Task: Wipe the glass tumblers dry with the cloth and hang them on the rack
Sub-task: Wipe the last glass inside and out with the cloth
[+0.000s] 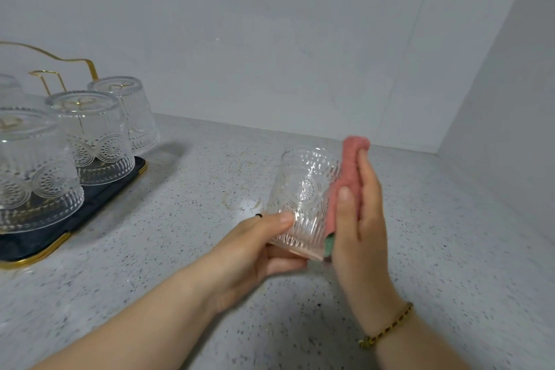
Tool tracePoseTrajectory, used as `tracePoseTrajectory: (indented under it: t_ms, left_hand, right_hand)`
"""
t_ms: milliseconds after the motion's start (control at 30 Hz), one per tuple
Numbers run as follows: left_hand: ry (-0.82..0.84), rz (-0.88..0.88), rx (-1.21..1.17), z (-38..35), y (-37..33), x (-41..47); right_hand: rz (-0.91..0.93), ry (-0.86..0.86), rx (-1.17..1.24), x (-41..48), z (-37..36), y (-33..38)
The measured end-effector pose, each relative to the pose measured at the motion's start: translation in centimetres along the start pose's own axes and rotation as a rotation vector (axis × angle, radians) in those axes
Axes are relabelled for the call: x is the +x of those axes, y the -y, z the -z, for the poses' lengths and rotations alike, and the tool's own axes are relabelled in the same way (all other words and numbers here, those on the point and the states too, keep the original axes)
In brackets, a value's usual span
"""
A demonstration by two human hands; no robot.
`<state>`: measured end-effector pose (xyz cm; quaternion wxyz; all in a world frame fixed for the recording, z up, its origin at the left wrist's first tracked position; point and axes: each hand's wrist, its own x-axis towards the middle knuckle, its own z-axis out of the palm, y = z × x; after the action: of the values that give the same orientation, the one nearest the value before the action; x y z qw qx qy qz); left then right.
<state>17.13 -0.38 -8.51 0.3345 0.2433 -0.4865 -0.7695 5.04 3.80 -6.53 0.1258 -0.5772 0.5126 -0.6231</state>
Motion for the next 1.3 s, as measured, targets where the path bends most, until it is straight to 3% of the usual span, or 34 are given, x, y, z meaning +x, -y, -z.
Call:
tracePoseTrajectory:
  t_ms: [167, 333, 500, 733, 900, 1133, 1300]
  left_hand:
    - [0.058, -0.024, -0.031, 0.1, 0.4, 0.1]
    - [-0.044, -0.084, -0.033, 0.2, -0.1, 0.1]
    - [-0.242, -0.082, -0.026, 0.4, -0.3, 0.6]
    - [-0.144, -0.073, -0.071, 0.3, -0.6, 0.2]
    - [-0.032, -0.11, -0.033, -0.1, 0.1, 0.0]
    - [-0.266, -0.197, 0.256, 0.4, -0.4, 0.1]
    - [-0.379, -0.267, 0.251, -0.2, -0.4, 0.2]
  right_hand:
    - [-0.179, -0.112, 0.2, 0.2, 0.5, -0.8]
    - [-0.392, -0.027, 0.182, -0.6, -1.0, -1.8]
    - [-0.378, 0.086, 0.303, -1.2, -1.2, -0.6]
    - [-0.068, 0.181, 0.067, -0.7, -1.4, -0.4]
    - [-0.243, 0.105, 0.373, 0.2, 0.2, -0.3]
    - [-0.337, 0.166, 0.391, -0.9, -1.4, -1.3]
    - [-0.33, 0.066, 0.292, -0.9, -1.1, -0.9]
